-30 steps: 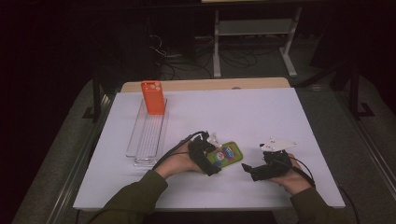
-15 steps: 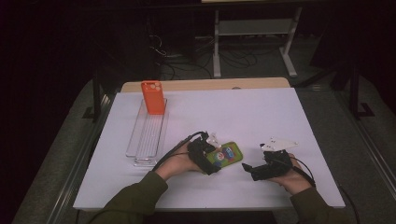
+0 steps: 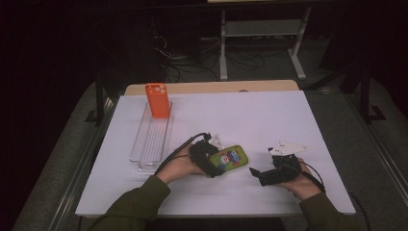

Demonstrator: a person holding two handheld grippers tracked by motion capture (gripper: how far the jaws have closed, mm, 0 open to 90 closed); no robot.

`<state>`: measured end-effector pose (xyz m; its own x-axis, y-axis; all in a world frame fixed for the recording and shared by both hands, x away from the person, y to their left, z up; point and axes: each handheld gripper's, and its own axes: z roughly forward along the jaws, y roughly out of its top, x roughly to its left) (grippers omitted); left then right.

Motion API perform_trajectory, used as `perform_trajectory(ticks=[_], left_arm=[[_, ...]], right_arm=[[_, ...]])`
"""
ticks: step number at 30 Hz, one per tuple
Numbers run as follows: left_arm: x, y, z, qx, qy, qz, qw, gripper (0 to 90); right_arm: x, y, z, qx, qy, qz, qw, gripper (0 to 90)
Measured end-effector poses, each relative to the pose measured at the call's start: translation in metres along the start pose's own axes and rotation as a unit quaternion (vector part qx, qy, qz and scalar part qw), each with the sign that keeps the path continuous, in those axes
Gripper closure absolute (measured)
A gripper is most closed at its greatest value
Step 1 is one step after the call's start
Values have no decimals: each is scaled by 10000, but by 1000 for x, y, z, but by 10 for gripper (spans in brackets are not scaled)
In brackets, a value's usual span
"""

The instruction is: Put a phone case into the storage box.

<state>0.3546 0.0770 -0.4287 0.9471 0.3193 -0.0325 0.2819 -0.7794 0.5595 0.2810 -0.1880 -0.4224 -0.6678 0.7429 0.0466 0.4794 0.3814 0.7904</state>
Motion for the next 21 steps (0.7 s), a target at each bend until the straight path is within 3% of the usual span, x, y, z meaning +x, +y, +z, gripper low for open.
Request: perform_trajectory(ticks=[3, 8, 9, 10, 12, 14, 16, 21], left_arm=[[2, -1, -10, -164, -5, -173, 9997, 157], [9, -3, -26, -246, 68, -170, 9995, 157], [9, -3, -29, -302, 53, -274, 9992, 156], [12, -4, -32, -206, 51, -174, 9996, 156], [12, -4, -36, -297, 93, -293, 9991, 156], [16, -3, -42, -267, 124, -240, 9993, 156], [16, -2, -49, -323, 98, -345, 9988, 156], [18, 1, -60, -371, 173, -366, 9985, 157]], right_arm=[[0, 0, 0, -18, -5, 6, 10000, 9], [1, 1, 1, -34, 0, -109, 9999, 9], [1, 1, 2, -23, 7, -86, 10000, 9], [2, 2, 3, -44, 6, -100, 9999, 9], [3, 3, 3, -34, 14, -100, 9999, 9], [5, 5, 4, -29, 39, -94, 9999, 9], [6, 7, 5, -54, 71, -102, 9999, 9], [7, 16, 6, -111, 79, -70, 9999, 9]])
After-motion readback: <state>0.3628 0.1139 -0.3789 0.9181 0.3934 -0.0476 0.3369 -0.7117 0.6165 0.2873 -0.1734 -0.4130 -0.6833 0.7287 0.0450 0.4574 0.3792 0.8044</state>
